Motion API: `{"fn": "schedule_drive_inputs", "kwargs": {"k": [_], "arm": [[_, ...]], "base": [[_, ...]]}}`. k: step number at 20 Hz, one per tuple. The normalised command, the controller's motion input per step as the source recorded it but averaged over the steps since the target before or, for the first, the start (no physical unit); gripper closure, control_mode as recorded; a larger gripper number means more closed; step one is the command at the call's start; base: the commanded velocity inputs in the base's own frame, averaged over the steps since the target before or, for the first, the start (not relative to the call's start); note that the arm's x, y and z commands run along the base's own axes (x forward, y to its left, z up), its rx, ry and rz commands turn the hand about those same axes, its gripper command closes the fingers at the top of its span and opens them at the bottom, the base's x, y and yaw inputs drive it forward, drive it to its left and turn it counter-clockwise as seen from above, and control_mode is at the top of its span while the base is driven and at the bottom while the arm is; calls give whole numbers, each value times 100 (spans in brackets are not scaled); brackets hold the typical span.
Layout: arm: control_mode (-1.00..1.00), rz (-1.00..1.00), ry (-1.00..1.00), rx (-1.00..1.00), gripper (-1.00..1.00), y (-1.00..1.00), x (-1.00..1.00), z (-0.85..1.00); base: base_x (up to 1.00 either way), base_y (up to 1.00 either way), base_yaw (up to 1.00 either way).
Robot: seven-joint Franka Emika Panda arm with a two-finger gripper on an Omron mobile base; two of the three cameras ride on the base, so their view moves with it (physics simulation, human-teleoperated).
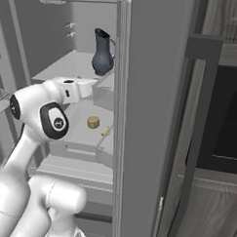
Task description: Move the cheese and lemon wedge from the top shelf to the second highest shelf to make space. Then, place the pitcher from the counter on the cleared top shelf.
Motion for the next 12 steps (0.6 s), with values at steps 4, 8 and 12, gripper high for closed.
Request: {"fn": "schedule_drive_inputs", "kwargs": {"k": [4,8,12], "arm": [[-100,14,-4,8,-100,7,-100,0],[-100,15,0,9,-100,6,-100,0],[-100,15,0,8,-100,13,-100,2]], "base": [[0,0,0],[0,0,0],[0,0,0]]}}
